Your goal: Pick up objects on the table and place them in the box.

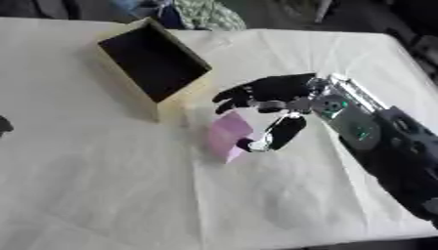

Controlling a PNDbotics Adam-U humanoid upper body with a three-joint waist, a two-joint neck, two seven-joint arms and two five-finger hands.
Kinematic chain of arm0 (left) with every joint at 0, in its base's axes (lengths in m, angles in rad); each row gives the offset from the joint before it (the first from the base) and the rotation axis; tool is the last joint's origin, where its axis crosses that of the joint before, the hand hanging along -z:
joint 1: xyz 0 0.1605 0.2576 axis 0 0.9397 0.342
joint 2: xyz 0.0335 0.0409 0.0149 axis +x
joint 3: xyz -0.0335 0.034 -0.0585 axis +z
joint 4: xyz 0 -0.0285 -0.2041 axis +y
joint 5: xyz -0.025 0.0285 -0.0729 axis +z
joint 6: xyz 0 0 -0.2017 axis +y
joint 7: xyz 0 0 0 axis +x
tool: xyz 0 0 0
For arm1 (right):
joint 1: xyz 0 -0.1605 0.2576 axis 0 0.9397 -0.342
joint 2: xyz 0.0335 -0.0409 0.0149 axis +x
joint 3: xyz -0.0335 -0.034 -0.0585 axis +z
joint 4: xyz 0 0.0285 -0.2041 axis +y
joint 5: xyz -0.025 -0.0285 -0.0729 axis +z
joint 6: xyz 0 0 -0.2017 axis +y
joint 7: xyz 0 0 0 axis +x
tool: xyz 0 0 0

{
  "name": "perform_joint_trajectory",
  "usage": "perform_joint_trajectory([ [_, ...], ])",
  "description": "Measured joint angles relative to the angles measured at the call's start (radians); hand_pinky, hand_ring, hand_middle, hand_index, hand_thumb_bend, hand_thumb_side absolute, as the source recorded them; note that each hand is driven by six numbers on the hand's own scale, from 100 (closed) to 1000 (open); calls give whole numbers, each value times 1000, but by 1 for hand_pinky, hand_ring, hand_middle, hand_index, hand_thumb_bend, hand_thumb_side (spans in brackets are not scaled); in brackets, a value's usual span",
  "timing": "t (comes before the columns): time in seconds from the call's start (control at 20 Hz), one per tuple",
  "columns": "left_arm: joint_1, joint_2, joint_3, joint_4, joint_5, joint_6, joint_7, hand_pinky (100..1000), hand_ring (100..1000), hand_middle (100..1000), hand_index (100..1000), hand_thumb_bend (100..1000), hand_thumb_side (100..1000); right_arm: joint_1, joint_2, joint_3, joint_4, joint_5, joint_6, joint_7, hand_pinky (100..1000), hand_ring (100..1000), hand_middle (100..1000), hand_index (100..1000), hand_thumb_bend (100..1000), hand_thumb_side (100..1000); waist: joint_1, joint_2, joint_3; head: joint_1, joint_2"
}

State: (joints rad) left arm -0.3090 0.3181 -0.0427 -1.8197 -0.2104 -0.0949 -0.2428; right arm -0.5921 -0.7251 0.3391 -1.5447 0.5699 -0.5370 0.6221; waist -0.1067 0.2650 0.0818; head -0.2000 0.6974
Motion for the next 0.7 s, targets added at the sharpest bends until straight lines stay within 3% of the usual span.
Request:
perform_joint_trajectory([
  [0.7,0,0,0,0,0,0,0,653,543,454,555,339,618,2,14,0,50,44,-16,-16,919,991,1000,1000,226,655,1,2,2,-3,5],
])
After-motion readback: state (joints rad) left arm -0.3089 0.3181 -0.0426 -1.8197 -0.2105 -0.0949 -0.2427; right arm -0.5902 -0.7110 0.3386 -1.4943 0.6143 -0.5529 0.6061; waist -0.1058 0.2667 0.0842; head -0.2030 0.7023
